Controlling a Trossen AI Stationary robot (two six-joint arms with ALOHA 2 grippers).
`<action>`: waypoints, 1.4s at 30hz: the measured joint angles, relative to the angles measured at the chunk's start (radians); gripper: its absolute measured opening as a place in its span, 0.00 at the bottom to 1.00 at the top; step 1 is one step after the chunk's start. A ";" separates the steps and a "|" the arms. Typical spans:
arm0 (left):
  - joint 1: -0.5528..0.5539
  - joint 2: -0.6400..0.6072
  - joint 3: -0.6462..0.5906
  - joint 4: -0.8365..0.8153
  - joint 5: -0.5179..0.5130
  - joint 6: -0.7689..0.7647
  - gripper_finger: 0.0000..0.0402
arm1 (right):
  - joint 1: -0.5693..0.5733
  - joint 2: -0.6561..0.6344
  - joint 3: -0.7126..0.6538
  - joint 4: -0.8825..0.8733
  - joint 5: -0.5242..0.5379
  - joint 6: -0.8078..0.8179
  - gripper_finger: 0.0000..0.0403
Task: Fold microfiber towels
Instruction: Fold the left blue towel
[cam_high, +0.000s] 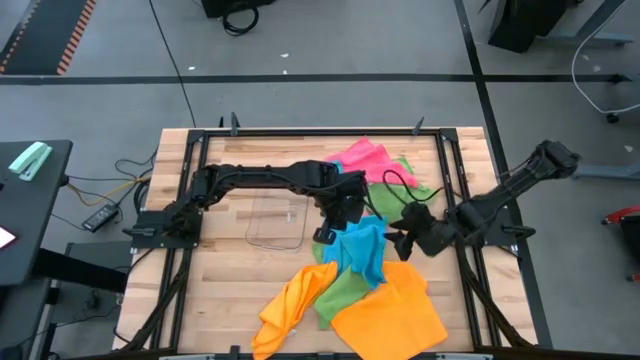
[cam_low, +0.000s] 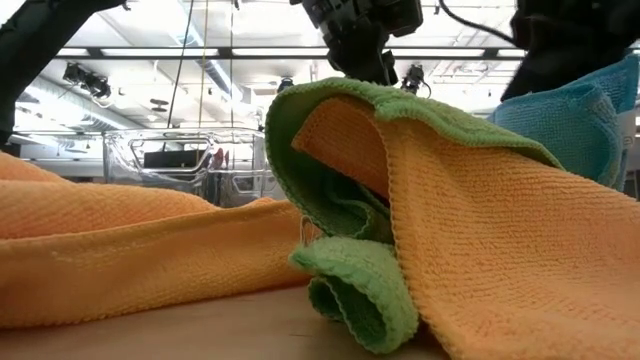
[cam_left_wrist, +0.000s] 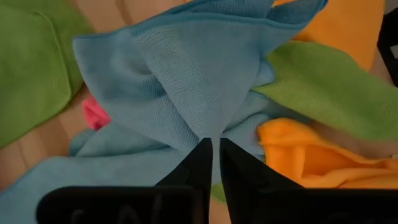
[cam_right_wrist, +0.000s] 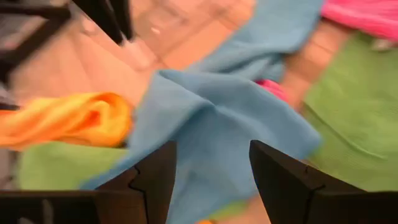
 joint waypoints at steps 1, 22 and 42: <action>0.000 0.000 0.000 0.000 0.000 -0.010 0.10 | -0.022 -0.011 -0.013 0.034 -0.028 -0.022 0.52; 0.003 0.001 0.000 -0.023 -0.011 -0.083 0.06 | -0.316 0.010 -0.055 0.158 -0.426 -0.049 0.81; 0.041 -0.036 -0.001 -0.079 -0.021 -0.101 0.05 | -0.405 0.157 -0.055 0.343 -0.640 -0.068 0.71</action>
